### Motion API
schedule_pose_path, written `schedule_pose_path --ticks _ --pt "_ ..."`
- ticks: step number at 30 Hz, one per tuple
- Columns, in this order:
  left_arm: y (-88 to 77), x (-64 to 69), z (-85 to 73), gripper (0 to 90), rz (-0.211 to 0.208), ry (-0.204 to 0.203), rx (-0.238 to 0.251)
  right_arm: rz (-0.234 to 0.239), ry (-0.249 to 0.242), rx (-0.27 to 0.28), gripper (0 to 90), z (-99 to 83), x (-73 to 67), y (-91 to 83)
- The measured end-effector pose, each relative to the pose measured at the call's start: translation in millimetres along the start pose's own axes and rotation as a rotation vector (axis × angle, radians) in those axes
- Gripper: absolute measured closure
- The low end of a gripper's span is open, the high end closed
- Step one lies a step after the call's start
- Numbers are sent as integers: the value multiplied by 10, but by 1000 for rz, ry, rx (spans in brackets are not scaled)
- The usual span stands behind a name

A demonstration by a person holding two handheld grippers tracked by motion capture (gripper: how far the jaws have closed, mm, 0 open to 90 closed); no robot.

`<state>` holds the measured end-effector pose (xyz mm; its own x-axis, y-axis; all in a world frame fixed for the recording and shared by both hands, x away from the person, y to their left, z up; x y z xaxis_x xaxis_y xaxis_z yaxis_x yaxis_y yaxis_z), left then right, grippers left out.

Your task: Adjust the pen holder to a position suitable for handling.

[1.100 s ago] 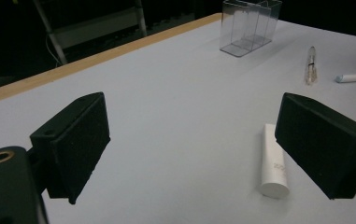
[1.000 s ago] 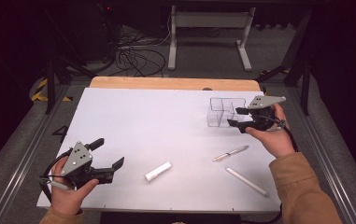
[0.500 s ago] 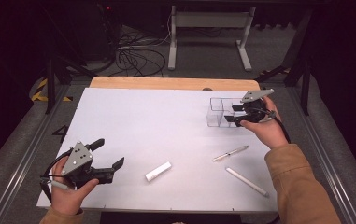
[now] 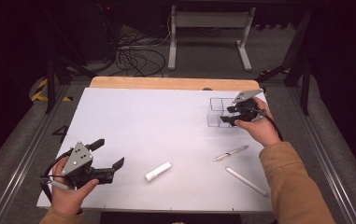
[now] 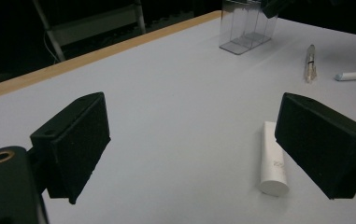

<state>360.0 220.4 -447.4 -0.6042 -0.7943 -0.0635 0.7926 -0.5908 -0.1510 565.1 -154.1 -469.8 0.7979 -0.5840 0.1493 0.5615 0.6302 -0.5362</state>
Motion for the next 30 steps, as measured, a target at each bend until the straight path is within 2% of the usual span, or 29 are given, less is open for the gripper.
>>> schedule_pose_path --ticks 12,13,19,23,27,30 --pt "17 16 -19 112 -6 0 -8 -3 -31 -52 541 -73 22 119" --pt "16 15 -18 112 -7 2 -8 -6 -52 -58 551 -79 36 122" --pt "12 17 -15 111 -7 1 -7 -6 -78 -74 609 -72 22 120" --pt "14 19 -17 111 -8 1 -8 5 -109 -93 637 -74 7 109" --pt "15 25 -14 111 -9 -1 -6 26 -138 -111 729 -75 -13 83" --pt "17 25 -18 111 -7 -2 -8 40 -172 -120 746 -78 -14 64"
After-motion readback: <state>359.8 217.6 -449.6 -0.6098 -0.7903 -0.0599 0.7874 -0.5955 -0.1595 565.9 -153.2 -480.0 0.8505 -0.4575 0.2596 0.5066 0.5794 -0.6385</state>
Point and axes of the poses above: each handheld gripper's, and its own axes: y roughly forward along the jaws, z roughly out of its top, x roughly to its right, the point moved 10 cm from there along y, roughly forward along the jaws, and after that the axes turned 11 degrees about x, right-handed, at the moved point
